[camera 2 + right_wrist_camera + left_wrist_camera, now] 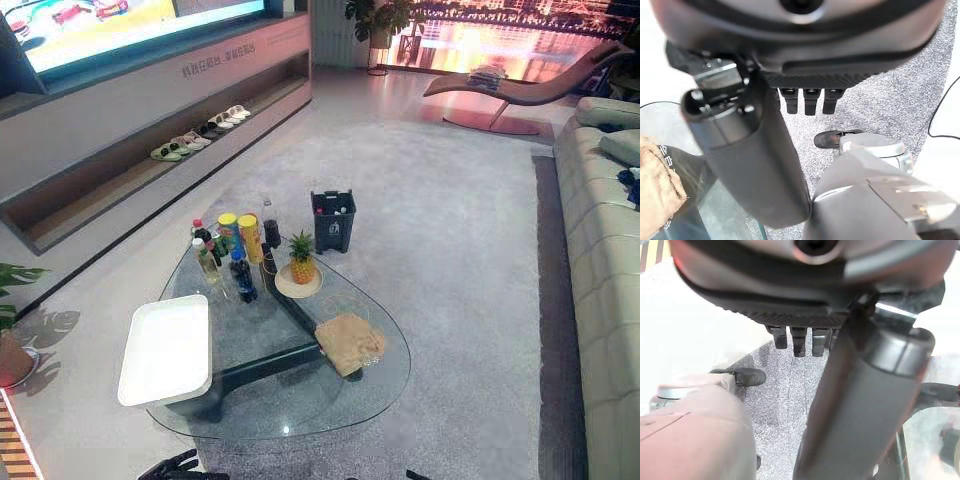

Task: Wipe the table with a cloth and put it in the basket.

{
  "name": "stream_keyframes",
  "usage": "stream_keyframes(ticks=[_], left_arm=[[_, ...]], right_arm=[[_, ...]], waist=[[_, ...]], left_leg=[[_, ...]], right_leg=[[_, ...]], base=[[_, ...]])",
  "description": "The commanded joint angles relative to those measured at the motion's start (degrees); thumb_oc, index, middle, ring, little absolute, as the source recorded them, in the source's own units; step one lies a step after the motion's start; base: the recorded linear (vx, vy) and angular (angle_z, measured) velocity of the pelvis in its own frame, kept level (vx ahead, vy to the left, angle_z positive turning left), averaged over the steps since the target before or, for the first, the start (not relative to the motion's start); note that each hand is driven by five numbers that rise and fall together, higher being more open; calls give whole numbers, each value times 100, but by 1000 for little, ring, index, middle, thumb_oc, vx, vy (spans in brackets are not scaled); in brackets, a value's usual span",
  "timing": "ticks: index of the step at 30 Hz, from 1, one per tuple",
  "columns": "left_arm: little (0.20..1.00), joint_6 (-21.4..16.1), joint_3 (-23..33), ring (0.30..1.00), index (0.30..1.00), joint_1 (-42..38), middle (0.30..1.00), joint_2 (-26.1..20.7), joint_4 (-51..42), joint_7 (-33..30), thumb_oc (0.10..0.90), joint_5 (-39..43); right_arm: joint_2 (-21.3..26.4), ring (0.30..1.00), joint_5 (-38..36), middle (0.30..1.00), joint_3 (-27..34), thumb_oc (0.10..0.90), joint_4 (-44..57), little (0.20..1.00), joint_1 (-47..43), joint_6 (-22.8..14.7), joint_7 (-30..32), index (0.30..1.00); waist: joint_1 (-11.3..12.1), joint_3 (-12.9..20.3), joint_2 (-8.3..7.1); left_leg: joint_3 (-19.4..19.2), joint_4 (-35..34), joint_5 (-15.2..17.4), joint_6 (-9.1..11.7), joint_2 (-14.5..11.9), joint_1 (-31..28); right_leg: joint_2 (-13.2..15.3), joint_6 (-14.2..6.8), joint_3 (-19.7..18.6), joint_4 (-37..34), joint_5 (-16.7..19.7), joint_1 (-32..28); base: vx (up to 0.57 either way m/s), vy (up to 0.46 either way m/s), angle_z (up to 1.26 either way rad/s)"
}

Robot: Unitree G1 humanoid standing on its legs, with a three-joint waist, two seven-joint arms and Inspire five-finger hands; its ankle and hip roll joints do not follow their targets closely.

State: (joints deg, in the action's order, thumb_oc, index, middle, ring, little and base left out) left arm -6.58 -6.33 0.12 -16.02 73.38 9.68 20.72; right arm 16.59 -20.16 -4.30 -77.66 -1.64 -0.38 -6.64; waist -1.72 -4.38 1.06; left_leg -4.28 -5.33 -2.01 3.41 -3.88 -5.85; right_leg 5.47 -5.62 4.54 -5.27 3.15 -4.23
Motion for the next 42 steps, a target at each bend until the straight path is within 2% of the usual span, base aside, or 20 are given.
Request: stream_keyframes(ticks=[1, 7, 32, 42], left_arm=[[900, -283, -18, 900, 900, -574, 900, 22, 276, 13, 800, -56], [900, -387, 6, 900, 900, -557, 900, 42, 287, 53, 800, 10], [900, -303, 205, 900, 900, -480, 900, -51, 382, -97, 800, 81], [900, -426, 370, 900, 900, -402, 900, -165, 333, -213, 800, 366]], right_arm=[[34, 900, 38, 900, -43, 800, -246, 900, -461, -91, -75, 900], [15, 900, 24, 900, -28, 800, -260, 900, -455, -94, -57, 900], [82, 900, 113, 900, 39, 800, -324, 900, -450, -100, -83, 900], [222, 900, 149, 900, 169, 800, -344, 900, -327, -118, -82, 900]], waist=[[76, -161, -152], [85, -163, -157], [135, -156, -164], [142, -321, -154]], left_leg=[[-41, 33, 294, -29, 179, -80], [-30, 33, 289, -26, 175, -74], [29, 33, 265, -15, 202, -55], [85, 33, 177, 6, 247, 159]], right_leg=[[-50, -48, 296, 135, -278, -222], [-52, -49, 305, 146, -277, -212], [-53, -47, 334, 118, -248, -236], [-34, -96, 305, 43, -94, -72]], base=[[-23, -127, -3], [0, 0, 0], [0, 0, 0], [22, 2, 0]])
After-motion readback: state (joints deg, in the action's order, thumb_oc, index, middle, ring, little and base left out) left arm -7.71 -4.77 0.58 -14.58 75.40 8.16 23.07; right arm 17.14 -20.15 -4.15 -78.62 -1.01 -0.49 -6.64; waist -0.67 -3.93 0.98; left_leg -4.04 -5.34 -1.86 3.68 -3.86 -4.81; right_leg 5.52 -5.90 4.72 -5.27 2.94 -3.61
